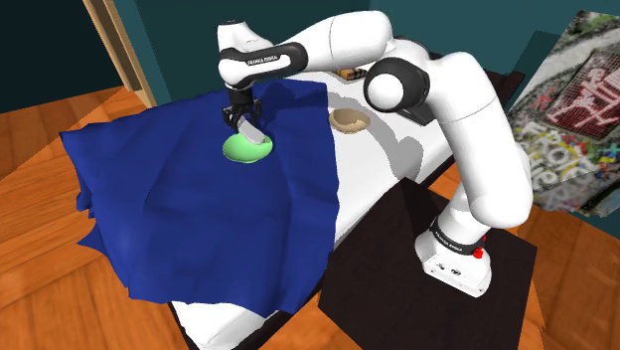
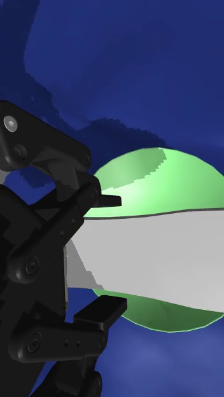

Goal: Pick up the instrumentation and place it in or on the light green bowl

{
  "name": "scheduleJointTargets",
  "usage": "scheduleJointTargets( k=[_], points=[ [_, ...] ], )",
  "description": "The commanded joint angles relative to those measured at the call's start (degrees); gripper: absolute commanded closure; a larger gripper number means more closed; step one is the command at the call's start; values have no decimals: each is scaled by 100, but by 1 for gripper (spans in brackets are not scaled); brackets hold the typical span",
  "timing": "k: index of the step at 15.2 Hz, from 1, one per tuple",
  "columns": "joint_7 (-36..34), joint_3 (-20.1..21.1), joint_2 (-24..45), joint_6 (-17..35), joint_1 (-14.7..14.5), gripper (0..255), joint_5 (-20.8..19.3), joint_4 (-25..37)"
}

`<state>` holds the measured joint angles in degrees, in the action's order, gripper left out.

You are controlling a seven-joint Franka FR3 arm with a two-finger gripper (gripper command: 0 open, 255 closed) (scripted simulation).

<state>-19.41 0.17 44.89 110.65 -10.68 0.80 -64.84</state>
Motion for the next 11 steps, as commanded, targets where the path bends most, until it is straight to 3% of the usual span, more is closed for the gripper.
scheduleJointTargets(
  k=[1,11],
  points=[
    [-14,1,40,121,-12,255,-1,-77],
    [-6,2,342,706,-13,255,1,-360]
  ],
)
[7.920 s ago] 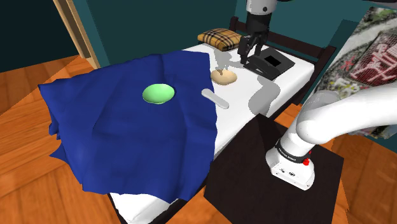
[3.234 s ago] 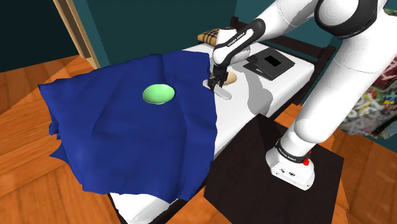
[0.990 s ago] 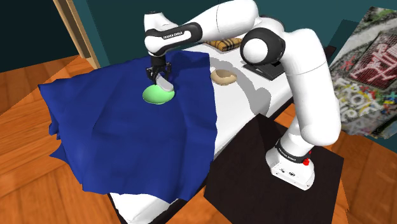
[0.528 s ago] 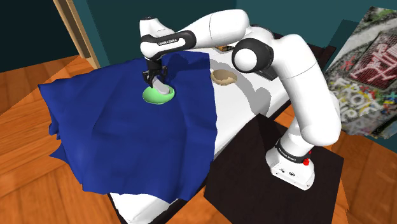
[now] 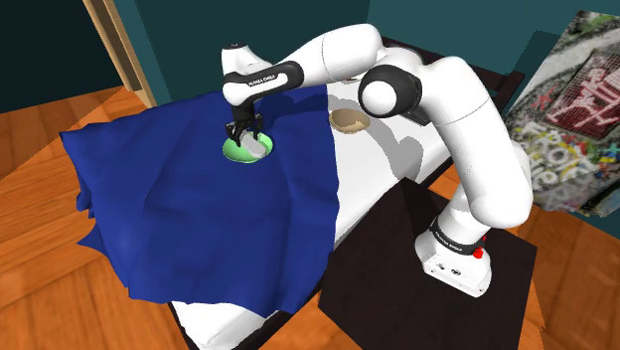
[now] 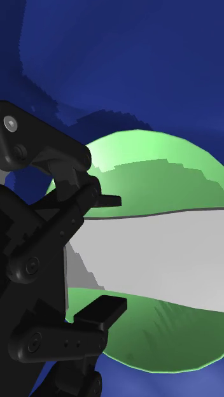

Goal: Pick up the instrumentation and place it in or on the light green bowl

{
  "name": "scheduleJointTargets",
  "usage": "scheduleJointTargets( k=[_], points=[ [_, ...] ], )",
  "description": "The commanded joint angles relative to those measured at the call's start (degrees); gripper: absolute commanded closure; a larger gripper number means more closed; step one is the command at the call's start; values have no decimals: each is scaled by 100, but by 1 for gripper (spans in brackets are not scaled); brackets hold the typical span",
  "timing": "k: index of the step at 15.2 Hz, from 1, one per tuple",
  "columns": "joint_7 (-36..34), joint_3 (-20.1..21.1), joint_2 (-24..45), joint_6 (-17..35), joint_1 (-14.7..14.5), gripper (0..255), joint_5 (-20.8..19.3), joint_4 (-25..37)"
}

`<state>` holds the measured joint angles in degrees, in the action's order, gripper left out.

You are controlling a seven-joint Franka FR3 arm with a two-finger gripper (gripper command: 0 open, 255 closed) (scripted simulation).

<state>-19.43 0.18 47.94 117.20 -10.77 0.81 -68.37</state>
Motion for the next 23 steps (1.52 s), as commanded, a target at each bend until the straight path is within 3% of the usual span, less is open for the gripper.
scheduleJointTargets(
  k=[1,8,9,14,18,23],
  points=[
    [-4,0,36,50,-4,255,0,-9],
    [-4,1,36,50,-4,255,-1,-8],
    [-3,0,36,50,-3,0,-1,-8],
    [-4,1,36,50,-4,0,-1,-7],
    [-5,-1,-266,-470,2,0,-2,209],
    [-5,-1,-266,-470,2,0,-2,209]
  ],
)
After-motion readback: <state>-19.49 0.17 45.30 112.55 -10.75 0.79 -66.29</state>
